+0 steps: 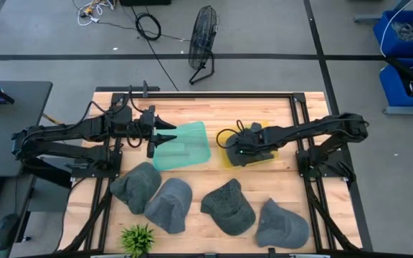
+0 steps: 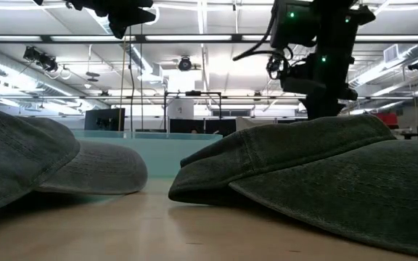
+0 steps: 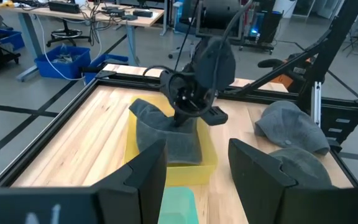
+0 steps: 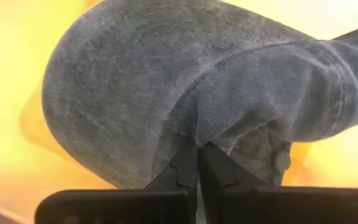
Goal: Pick & Place hat
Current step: Put the right black cap into the yellow bin
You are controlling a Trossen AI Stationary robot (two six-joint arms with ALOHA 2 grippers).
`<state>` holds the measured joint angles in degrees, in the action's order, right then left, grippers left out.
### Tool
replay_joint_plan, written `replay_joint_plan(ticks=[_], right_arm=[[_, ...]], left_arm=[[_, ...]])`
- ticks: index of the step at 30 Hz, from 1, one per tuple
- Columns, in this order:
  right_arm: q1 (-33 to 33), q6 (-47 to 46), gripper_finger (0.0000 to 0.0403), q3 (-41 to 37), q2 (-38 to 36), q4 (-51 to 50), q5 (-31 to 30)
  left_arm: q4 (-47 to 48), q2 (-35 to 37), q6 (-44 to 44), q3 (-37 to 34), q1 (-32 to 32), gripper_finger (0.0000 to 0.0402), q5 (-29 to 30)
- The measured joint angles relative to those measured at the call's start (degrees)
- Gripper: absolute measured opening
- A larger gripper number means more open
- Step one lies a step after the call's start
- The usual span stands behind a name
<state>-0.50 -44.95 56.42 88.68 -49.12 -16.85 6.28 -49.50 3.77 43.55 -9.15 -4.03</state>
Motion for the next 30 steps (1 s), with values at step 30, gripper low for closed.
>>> replay_joint_plan(ticks=[30], right_arm=[[-5.64,9.14,0.0148,13.17,-0.04,-25.37,22.82]], left_arm=[[0.04,0.00,0.09,0.00,0.01,0.0177,0.01]])
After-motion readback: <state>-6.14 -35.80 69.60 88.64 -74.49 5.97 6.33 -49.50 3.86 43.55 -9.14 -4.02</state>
